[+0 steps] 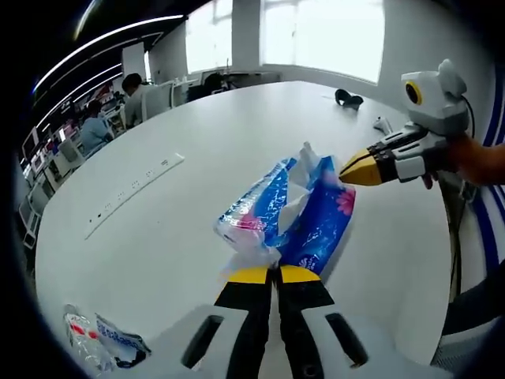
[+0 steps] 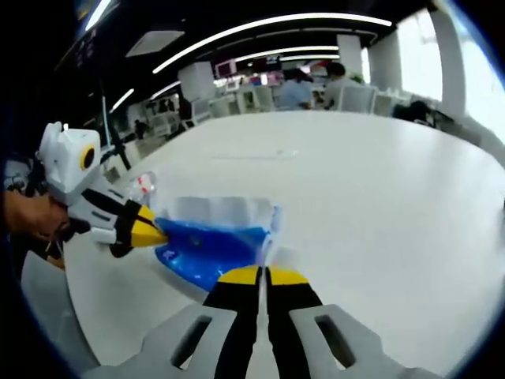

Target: Arrange the tabletop items into an orderly group along one side of the table until the central work area is clear of visible clutter.

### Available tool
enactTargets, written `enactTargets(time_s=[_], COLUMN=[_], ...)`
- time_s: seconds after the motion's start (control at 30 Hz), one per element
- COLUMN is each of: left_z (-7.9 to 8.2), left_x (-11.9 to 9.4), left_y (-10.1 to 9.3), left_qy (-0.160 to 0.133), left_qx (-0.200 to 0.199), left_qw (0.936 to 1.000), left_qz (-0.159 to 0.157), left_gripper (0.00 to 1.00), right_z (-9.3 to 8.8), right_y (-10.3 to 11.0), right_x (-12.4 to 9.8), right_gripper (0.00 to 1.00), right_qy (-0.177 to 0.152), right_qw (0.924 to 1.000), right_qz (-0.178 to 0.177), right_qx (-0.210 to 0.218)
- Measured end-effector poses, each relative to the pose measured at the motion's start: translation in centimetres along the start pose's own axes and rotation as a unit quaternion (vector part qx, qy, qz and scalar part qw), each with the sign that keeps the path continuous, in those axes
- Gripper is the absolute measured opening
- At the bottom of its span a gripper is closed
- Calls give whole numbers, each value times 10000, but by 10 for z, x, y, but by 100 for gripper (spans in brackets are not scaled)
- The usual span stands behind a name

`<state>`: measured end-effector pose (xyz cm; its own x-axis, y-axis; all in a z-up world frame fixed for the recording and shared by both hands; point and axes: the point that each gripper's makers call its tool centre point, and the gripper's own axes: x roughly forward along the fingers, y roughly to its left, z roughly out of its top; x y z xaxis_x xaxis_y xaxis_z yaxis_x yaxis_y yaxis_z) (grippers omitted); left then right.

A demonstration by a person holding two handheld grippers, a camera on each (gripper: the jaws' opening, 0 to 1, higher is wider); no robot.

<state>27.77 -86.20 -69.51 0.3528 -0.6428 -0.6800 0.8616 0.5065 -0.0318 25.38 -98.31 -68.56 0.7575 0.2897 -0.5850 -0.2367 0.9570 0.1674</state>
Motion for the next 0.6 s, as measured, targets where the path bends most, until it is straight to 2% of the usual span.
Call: enactTargets(time_s=[0.6], left_z=[16], left_x=[27], left_y=[1], left_qy=[36], left_qx=[-11], left_qw=[10000], left_qz=[-92], left_gripper=[1], right_z=[1], right_y=[-30], right_x=[8], right_gripper=[0], right_qy=[-145], right_qw=[9997], right_qz=[-167], right_qx=[63])
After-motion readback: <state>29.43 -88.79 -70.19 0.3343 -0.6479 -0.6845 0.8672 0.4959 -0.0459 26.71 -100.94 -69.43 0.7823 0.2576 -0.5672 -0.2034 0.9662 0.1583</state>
